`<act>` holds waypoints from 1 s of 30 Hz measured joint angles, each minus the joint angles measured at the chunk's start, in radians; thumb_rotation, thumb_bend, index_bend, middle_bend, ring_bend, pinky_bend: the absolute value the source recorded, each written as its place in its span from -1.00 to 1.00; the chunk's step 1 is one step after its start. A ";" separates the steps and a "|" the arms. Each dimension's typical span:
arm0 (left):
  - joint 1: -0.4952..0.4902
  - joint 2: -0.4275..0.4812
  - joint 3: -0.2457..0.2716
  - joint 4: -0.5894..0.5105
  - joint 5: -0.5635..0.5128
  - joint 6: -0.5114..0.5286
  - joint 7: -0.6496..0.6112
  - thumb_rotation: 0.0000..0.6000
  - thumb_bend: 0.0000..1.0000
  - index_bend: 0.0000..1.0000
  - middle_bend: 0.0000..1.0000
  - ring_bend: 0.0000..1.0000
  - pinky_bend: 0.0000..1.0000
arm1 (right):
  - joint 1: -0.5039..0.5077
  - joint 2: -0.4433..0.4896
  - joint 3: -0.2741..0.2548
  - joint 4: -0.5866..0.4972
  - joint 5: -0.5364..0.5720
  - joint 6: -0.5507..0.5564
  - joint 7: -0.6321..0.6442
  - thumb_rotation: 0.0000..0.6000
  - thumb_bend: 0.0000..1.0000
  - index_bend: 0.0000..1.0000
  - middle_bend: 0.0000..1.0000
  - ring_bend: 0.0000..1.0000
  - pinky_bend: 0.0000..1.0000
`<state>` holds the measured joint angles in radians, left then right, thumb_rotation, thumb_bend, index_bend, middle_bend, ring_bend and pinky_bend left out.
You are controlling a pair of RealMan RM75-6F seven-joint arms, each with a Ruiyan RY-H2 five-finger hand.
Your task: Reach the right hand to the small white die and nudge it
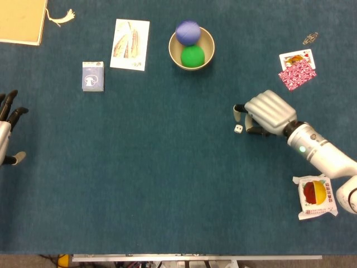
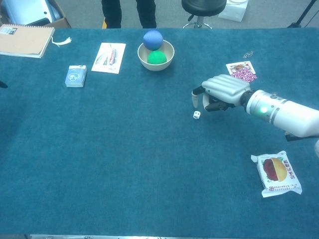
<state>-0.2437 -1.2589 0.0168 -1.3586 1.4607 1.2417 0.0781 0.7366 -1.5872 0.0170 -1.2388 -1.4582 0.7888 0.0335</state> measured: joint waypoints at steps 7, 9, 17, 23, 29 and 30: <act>0.001 -0.002 0.000 0.002 -0.003 -0.003 -0.002 1.00 -0.96 -0.57 -1.00 -1.00 -0.53 | 0.000 0.019 -0.003 -0.031 -0.001 0.002 -0.005 0.17 1.00 -0.07 1.00 1.00 1.00; 0.001 -0.003 0.000 0.004 -0.002 -0.003 -0.002 1.00 -0.96 -0.57 -1.00 -1.00 -0.53 | -0.002 0.028 -0.005 -0.045 0.000 0.002 -0.009 0.17 1.00 -0.07 1.00 1.00 1.00; 0.002 -0.006 0.000 0.006 -0.002 -0.003 -0.002 1.00 -0.96 -0.57 -1.00 -1.00 -0.53 | -0.013 0.052 -0.020 -0.071 0.008 0.003 -0.036 0.17 1.00 -0.07 1.00 1.00 1.00; 0.003 -0.005 -0.001 0.004 -0.006 -0.005 0.002 1.00 -0.96 -0.57 -1.00 -1.00 -0.53 | -0.018 0.046 -0.020 -0.049 0.021 -0.003 -0.039 0.17 1.00 -0.07 1.00 1.00 1.00; 0.004 -0.004 -0.001 0.003 -0.007 -0.005 0.002 1.00 -0.96 -0.57 -1.00 -1.00 -0.53 | -0.018 0.040 -0.022 -0.048 0.015 -0.003 -0.031 0.17 1.00 -0.07 1.00 1.00 1.00; 0.004 -0.003 -0.001 0.003 -0.007 -0.005 0.002 1.00 -0.96 -0.57 -1.00 -1.00 -0.53 | -0.018 0.039 -0.022 -0.049 0.014 -0.002 -0.029 0.17 1.00 -0.07 1.00 1.00 1.00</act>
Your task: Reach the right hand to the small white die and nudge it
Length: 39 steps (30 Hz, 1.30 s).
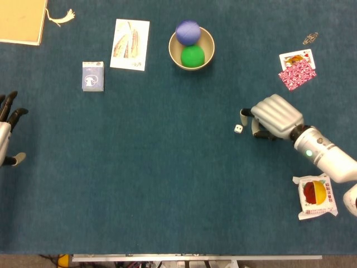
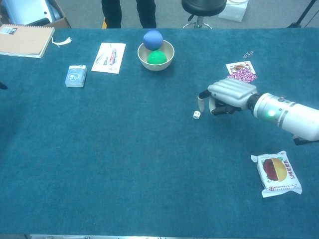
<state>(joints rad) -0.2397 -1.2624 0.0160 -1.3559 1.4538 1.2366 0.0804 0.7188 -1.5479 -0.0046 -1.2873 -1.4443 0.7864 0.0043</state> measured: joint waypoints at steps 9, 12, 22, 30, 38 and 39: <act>0.004 0.000 0.000 0.006 0.000 0.003 -0.007 1.00 -0.96 -0.57 -1.00 -1.00 -0.53 | 0.002 -0.005 -0.001 -0.001 -0.006 0.001 0.006 0.17 1.00 -0.07 1.00 1.00 1.00; 0.004 0.002 0.000 0.005 -0.001 0.002 -0.008 1.00 -0.96 -0.57 -1.00 -1.00 -0.53 | 0.001 -0.006 -0.001 -0.001 -0.006 0.000 0.010 0.17 1.00 -0.07 1.00 1.00 1.00; 0.005 0.002 0.000 0.005 -0.001 0.000 -0.008 1.00 -0.96 -0.57 -1.00 -1.00 -0.53 | 0.003 0.005 0.003 -0.025 -0.009 0.000 0.032 0.17 1.00 -0.07 1.00 1.00 1.00; 0.006 0.003 0.000 0.002 -0.001 0.002 -0.007 1.00 -0.96 -0.57 -1.00 -1.00 -0.53 | 0.004 0.009 0.001 -0.033 -0.014 0.005 0.025 0.17 1.00 -0.07 1.00 1.00 1.00; 0.008 0.002 0.000 0.006 -0.004 0.001 -0.009 1.00 -0.96 -0.57 -1.00 -1.00 -0.53 | 0.002 -0.006 0.001 0.004 -0.002 -0.001 0.012 0.17 1.00 -0.07 1.00 1.00 1.00; 0.008 0.002 0.000 0.006 -0.004 0.001 -0.009 1.00 -0.96 -0.57 -1.00 -1.00 -0.53 | 0.001 -0.007 0.000 0.005 -0.002 -0.002 0.015 0.17 1.00 -0.07 1.00 1.00 1.00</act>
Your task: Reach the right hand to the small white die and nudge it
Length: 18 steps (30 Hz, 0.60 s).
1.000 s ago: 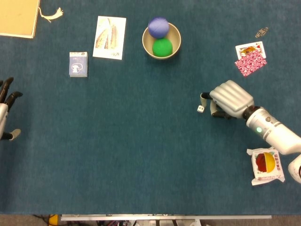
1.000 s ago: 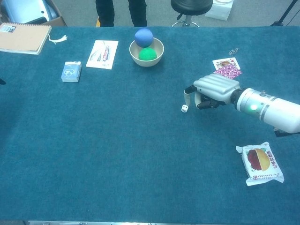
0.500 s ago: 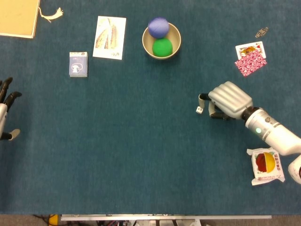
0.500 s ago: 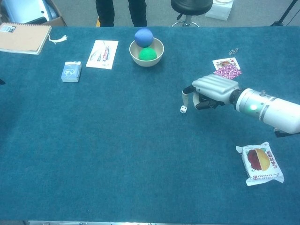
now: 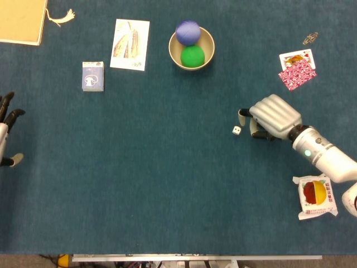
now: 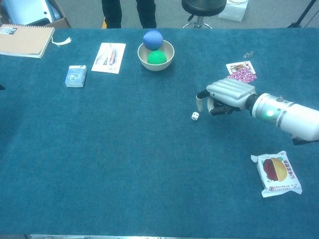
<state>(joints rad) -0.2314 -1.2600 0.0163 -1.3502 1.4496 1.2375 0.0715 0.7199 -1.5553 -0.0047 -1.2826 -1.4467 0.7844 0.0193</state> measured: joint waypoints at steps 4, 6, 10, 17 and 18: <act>0.001 0.001 0.000 -0.002 0.000 0.000 0.000 1.00 -0.96 -0.57 -1.00 -1.00 -0.53 | 0.000 -0.005 -0.003 -0.001 -0.007 0.000 0.008 0.17 1.00 -0.07 1.00 1.00 1.00; 0.001 0.001 0.000 0.000 0.000 0.000 -0.001 1.00 -0.96 -0.57 -1.00 -1.00 -0.53 | 0.000 -0.007 -0.003 -0.004 -0.010 0.002 0.015 0.17 1.00 -0.07 1.00 1.00 1.00; 0.002 0.002 -0.001 0.001 -0.001 0.001 -0.004 1.00 -0.96 -0.57 -1.00 -1.00 -0.53 | 0.001 -0.005 -0.002 -0.013 -0.015 0.006 0.026 0.17 1.00 -0.07 1.00 1.00 1.00; 0.002 -0.002 -0.002 0.006 0.001 0.003 -0.008 1.00 -0.96 -0.57 -1.00 -1.00 -0.53 | 0.005 0.015 -0.004 -0.062 -0.024 0.004 0.047 0.17 1.00 -0.07 1.00 1.00 1.00; 0.001 -0.003 -0.002 0.007 0.002 0.003 -0.008 1.00 -0.96 -0.57 -1.00 -1.00 -0.53 | 0.006 0.018 -0.005 -0.071 -0.027 0.004 0.049 0.17 1.00 -0.07 1.00 1.00 1.00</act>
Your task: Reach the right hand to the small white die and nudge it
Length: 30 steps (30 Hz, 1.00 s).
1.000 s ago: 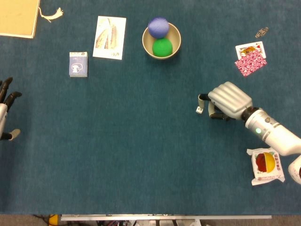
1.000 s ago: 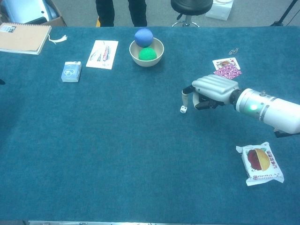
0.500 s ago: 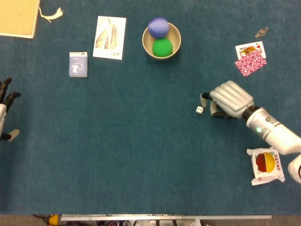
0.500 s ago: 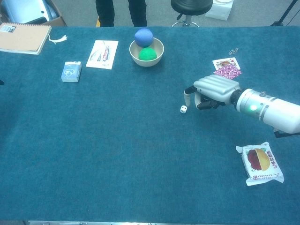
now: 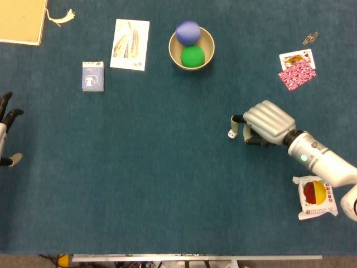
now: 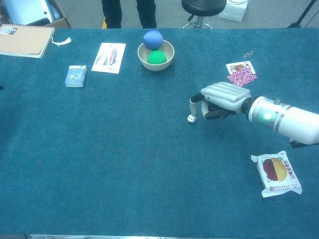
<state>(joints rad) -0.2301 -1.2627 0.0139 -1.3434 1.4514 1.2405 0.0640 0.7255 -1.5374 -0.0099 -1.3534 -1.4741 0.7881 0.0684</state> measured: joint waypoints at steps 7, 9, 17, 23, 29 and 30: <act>0.000 0.002 0.000 -0.004 0.001 0.001 0.003 1.00 -0.96 -0.57 -1.00 -1.00 -0.53 | 0.002 0.013 -0.009 -0.035 -0.015 0.002 0.011 0.17 1.00 -0.07 1.00 1.00 1.00; 0.000 0.002 0.000 -0.004 0.000 0.000 0.003 1.00 -0.96 -0.57 -1.00 -1.00 -0.53 | 0.002 0.014 -0.006 -0.035 -0.014 0.005 0.011 0.17 1.00 -0.07 1.00 1.00 1.00; 0.002 0.002 0.001 -0.001 0.000 0.000 0.000 1.00 -0.96 -0.57 -1.00 -1.00 -0.53 | 0.002 0.015 0.000 -0.016 0.005 0.001 0.000 0.17 1.00 -0.07 1.00 1.00 1.00; 0.002 -0.001 0.001 0.001 0.000 0.001 0.000 1.00 -0.96 -0.57 -1.00 -1.00 -0.53 | -0.002 0.005 -0.009 -0.001 0.011 -0.010 -0.001 0.17 1.00 -0.07 1.00 1.00 1.00; 0.006 0.000 -0.001 0.002 -0.003 0.005 -0.003 1.00 -0.96 -0.57 -1.00 -1.00 -0.53 | -0.003 -0.009 -0.015 0.013 0.007 -0.014 0.005 0.17 1.00 -0.07 1.00 1.00 1.00; 0.007 0.000 -0.001 0.003 -0.004 0.005 -0.004 1.00 -0.96 -0.57 -1.00 -1.00 -0.53 | -0.004 -0.011 -0.015 0.016 0.006 -0.014 0.005 0.17 1.00 -0.07 1.00 1.00 1.00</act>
<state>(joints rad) -0.2233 -1.2625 0.0132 -1.3402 1.4475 1.2454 0.0604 0.7219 -1.5483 -0.0252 -1.3376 -1.4680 0.7744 0.0734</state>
